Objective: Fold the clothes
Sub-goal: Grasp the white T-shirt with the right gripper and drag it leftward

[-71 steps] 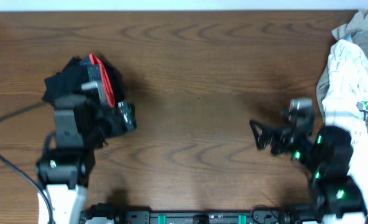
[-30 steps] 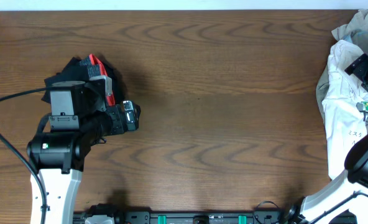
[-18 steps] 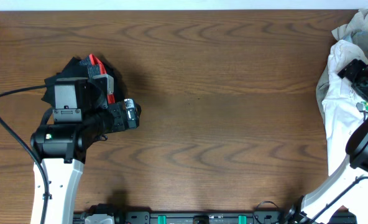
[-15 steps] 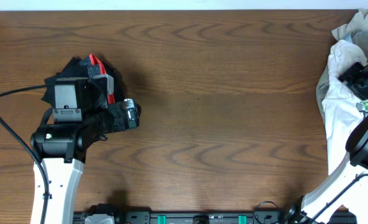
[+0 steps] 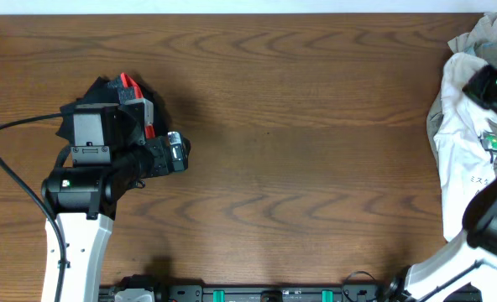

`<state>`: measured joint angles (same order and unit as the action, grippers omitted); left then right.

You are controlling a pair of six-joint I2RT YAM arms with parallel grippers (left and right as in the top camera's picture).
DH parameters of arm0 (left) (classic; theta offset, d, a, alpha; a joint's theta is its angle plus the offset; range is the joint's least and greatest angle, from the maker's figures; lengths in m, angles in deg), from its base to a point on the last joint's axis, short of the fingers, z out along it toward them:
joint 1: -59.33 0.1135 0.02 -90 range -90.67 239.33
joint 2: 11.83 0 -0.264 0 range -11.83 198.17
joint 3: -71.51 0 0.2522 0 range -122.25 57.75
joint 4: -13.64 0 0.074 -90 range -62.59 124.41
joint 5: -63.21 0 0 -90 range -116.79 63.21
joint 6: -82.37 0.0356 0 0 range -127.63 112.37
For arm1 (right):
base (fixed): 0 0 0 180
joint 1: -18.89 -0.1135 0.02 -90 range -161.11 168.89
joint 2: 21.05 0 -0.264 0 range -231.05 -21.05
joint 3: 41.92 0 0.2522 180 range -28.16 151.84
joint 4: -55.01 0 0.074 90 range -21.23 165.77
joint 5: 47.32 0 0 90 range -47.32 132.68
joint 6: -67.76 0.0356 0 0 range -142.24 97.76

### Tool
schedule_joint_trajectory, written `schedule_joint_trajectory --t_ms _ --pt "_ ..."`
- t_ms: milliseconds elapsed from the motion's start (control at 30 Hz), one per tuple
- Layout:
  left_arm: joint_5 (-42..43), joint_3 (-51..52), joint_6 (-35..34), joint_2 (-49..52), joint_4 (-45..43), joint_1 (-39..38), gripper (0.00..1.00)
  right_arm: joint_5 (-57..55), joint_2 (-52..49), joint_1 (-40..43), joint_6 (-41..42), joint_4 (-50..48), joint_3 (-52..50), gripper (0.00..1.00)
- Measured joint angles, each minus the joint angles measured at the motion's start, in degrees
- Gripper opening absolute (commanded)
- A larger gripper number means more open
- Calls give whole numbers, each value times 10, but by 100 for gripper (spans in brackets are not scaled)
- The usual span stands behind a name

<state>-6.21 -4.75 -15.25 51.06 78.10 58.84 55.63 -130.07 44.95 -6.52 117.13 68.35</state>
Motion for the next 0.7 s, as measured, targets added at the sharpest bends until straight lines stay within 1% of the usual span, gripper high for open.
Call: schedule_joint_trajectory --t_ms 133,267,500,700 --pt "0 -9 0 0 0 0 98 45 86 -65 -9 18 5 1" --pt "0 -45 0 -1 0 0 98 70 115 -166 -14 41 10 1" --pt "-18 -103 0 -18 9 0 98 81 75 -338 -16 52 9 1" --pt "-64 -109 3 -32 47 0 98 82 23 -481 -18 33 9 1"
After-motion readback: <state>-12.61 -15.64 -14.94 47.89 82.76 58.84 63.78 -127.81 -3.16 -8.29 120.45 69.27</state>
